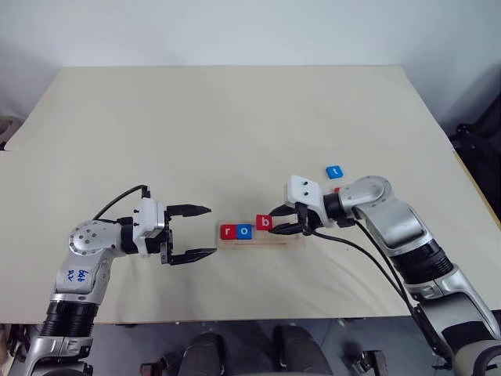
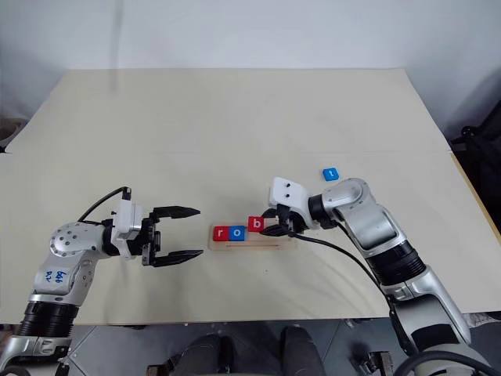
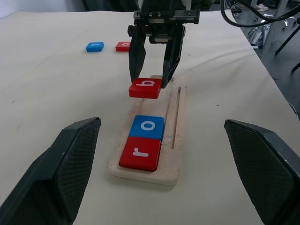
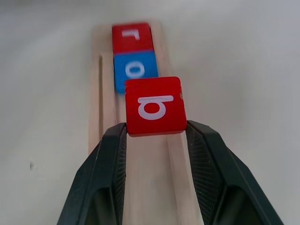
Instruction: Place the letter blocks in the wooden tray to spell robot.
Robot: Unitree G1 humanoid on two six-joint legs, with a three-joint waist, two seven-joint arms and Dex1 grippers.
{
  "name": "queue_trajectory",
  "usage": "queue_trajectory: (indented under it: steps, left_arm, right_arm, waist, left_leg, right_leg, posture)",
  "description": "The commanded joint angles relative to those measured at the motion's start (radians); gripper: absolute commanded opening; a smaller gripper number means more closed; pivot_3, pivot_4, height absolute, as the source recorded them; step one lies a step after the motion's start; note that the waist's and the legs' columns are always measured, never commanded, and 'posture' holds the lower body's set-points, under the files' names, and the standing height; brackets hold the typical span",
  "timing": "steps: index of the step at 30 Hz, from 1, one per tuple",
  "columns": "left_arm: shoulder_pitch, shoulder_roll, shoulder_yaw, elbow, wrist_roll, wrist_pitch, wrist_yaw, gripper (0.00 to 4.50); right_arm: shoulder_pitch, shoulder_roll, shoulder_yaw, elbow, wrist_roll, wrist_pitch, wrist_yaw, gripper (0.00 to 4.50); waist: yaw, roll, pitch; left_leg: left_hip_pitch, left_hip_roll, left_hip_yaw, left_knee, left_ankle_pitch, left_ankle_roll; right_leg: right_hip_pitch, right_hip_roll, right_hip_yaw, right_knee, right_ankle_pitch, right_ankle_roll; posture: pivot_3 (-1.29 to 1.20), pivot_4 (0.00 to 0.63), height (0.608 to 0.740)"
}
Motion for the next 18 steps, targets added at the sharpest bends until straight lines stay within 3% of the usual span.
queue_trajectory:
  steps: [1,9,18]
  left_arm:
    - [0.020,0.011,0.020,-0.052,-0.009,-0.003,0.014,4.50]
    - [0.033,0.015,0.022,-0.069,-0.013,0.004,0.034,4.50]
    - [0.027,0.017,0.021,-0.071,-0.016,0.010,0.041,4.50]
  right_arm:
    - [-0.015,0.006,0.011,-0.036,-0.002,-0.001,0.002,1.47]
    - [-0.014,-0.001,0.024,-0.031,-0.012,-0.018,0.013,1.47]
    - [-0.002,0.000,0.000,-0.070,0.017,0.024,0.001,4.48]
  waist:
    - [0.001,0.000,0.000]
    - [0.000,0.000,0.000]
    - [0.000,0.000,0.000]
  left_leg:
    - [0.000,0.000,0.000,0.000,0.000,0.000]
    - [0.000,0.000,0.000,0.000,0.000,0.000]
    - [0.000,0.000,0.000,0.000,0.000,0.000]
  right_leg:
    - [0.000,0.000,0.000,0.000,0.000,0.000]
    - [0.000,0.000,0.000,0.000,0.000,0.000]
    - [0.000,0.000,0.000,0.000,0.000,0.000]
  posture:
    - [0.00,0.150,0.740]
    - [0.00,0.150,0.740]
    - [0.00,0.150,0.740]
